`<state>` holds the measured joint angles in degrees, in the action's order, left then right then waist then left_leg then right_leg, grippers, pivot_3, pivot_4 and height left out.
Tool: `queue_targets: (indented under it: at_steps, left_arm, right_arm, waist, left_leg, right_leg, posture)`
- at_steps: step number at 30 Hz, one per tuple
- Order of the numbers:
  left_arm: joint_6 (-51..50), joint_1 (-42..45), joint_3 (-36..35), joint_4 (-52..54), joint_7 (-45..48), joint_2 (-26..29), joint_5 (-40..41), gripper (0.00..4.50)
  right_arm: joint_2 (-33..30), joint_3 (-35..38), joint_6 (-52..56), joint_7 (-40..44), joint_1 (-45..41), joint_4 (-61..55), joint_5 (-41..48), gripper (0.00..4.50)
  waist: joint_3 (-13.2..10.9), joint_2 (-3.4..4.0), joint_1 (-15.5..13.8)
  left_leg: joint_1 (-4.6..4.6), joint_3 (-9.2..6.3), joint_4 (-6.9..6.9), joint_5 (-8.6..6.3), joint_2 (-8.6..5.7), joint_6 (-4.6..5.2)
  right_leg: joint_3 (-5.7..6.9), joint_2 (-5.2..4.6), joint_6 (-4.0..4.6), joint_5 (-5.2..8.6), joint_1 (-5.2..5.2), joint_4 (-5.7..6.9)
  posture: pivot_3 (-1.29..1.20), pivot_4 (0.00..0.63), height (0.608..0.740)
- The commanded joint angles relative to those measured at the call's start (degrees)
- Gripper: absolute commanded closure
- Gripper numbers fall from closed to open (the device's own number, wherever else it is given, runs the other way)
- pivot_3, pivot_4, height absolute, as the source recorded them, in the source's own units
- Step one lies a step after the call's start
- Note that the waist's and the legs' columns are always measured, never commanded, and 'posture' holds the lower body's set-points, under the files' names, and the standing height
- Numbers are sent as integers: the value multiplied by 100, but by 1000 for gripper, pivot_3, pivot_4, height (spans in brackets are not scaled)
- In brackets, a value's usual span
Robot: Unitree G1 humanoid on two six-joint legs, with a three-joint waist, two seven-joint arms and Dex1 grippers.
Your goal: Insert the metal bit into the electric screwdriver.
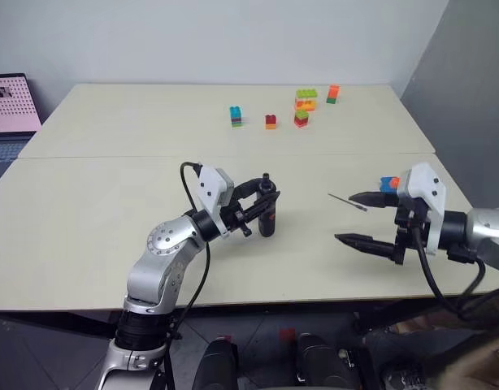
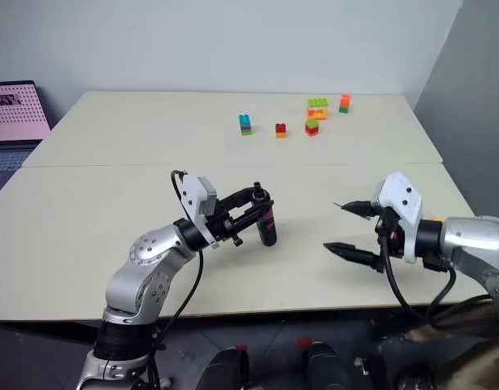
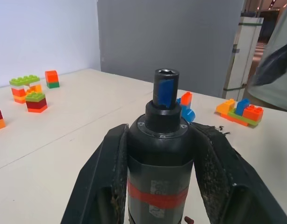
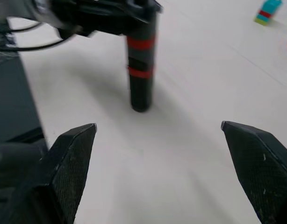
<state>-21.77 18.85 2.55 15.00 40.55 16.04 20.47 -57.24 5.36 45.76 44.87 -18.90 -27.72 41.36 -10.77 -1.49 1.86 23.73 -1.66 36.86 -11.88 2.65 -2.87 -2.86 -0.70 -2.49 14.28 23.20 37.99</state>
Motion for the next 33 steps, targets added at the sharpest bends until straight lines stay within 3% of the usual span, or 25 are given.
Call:
queue_targets:
  at_steps: [1, 5, 10, 17, 23, 33]
  left_arm:
    - [-58, -83, 185, -34, -84, 3, -47, 2862]
    - [127, -119, 335, -55, -103, 4, -141, 2863]
    - [283, -220, 447, -3, -185, -8, -202, 2864]
    - [408, -381, 503, 117, -336, 8, -239, 2864]
    - [488, -468, 526, 177, -420, 40, -277, 2864]
    - [580, -436, 546, 75, -464, 43, -312, 2864]
  right_arm:
    - [-39, -837, 59, -38, -809, 966, -972, 0]
    - [491, -1945, -135, 567, -2267, 3218, -1932, 0]
    - [1380, -2747, -691, 1325, -3862, 6189, -2958, 0]
    - [2314, -3129, -1819, 1662, -4909, 8992, -4114, 0]
    - [2573, -3064, -2258, 1848, -5123, 9868, -4677, 1233]
    - [2735, -2840, -2237, 2439, -5218, 10055, -5056, 3546]
  waist:
    - [1, 2, 9]
    - [4, 7, 14]
    - [5, 14, 12]
    - [6, 15, -16]
    - [8, 18, -4]
    - [9, 19, 13]
  left_leg:
    - [-2, 0, 0, 0, 0, 0]
    - [-4, 8, -4, 0, 0, 0]
    - [-1, 19, -17, -1, 0, 1]
    - [3, 20, -31, -1, -2, 1]
    - [-2, 19, -29, -1, -2, 1]
    - [-15, 21, -31, -1, -1, 1]
  right_leg:
    - [0, 0, 0, 0, 0, 1]
    - [-6, 0, 2, -1, 4, -1]
    - [-18, 4, 0, -2, 10, -4]
    - [-17, 3, -29, -19, 12, -11]
    - [-18, 3, -30, -20, 10, -7]
    - [-22, 5, -30, -20, 5, -2]
  posture:
    - [0, 150, 740]
    - [0, 150, 740]
    - [0, 150, 740]
    - [0, 150, 740]
    - [0, 150, 740]
    - [0, 150, 740]
